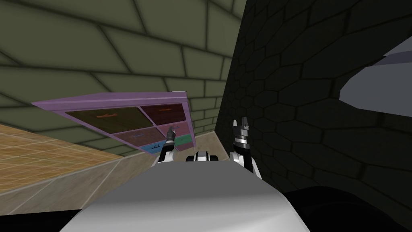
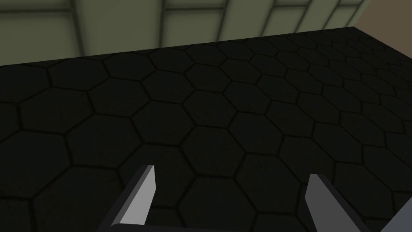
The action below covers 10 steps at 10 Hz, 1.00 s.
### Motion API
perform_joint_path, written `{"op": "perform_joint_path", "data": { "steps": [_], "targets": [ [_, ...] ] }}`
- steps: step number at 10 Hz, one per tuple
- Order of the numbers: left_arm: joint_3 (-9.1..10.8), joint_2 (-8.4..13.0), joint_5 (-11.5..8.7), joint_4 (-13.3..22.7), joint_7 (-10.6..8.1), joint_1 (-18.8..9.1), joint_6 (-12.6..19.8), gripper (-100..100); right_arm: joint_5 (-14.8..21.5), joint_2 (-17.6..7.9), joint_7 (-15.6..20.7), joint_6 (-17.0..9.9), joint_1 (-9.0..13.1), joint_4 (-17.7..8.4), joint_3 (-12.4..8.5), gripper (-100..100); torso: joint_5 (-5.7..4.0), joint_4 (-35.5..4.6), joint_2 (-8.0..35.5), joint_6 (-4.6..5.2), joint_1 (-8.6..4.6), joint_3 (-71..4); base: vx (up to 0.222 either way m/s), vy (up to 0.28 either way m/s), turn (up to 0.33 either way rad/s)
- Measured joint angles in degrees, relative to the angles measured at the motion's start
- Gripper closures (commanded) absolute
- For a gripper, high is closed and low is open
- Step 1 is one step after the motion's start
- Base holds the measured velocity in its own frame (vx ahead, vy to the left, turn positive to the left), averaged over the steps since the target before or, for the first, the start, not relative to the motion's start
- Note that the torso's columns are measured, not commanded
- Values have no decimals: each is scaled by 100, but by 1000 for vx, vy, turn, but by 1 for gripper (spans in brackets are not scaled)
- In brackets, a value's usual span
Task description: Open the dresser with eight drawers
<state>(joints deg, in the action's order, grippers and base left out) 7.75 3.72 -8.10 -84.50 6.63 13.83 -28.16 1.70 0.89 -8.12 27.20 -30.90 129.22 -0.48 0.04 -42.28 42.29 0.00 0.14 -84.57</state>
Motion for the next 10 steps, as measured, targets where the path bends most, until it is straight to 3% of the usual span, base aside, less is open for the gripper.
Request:
{"op": "perform_joint_path", "data": {
  "steps": [3, 6, 7, 10],
  "targets": [
    [20, -353, -21, 11, 5, -38, 23, -100, 0, 0, 0, 0, 0, 0, 0, 0, -4, 0, 0, 0, -13, 0, -1, -5, 5],
    [52, -340, -46, -170, 13, -52, 211, -100, 0, 0, 0, 0, -1, 0, 0, 0, -3, 6, -21, 0, -11, -13, 58, 7, -2],
    [54, -338, -48, -177, 13, -56, 231, 100, 0, 0, 0, 0, -1, 0, 0, 0, -4, 1, 0, 0, -15, -1, -37, 3, 4],
    [23, -354, -39, -137, 8, -36, 146, 100, 0, 1, 0, 0, 2, 0, 1, 0, -7, -4, 31, -2, -29, 17, -100, -38, 11]
  ]
}}
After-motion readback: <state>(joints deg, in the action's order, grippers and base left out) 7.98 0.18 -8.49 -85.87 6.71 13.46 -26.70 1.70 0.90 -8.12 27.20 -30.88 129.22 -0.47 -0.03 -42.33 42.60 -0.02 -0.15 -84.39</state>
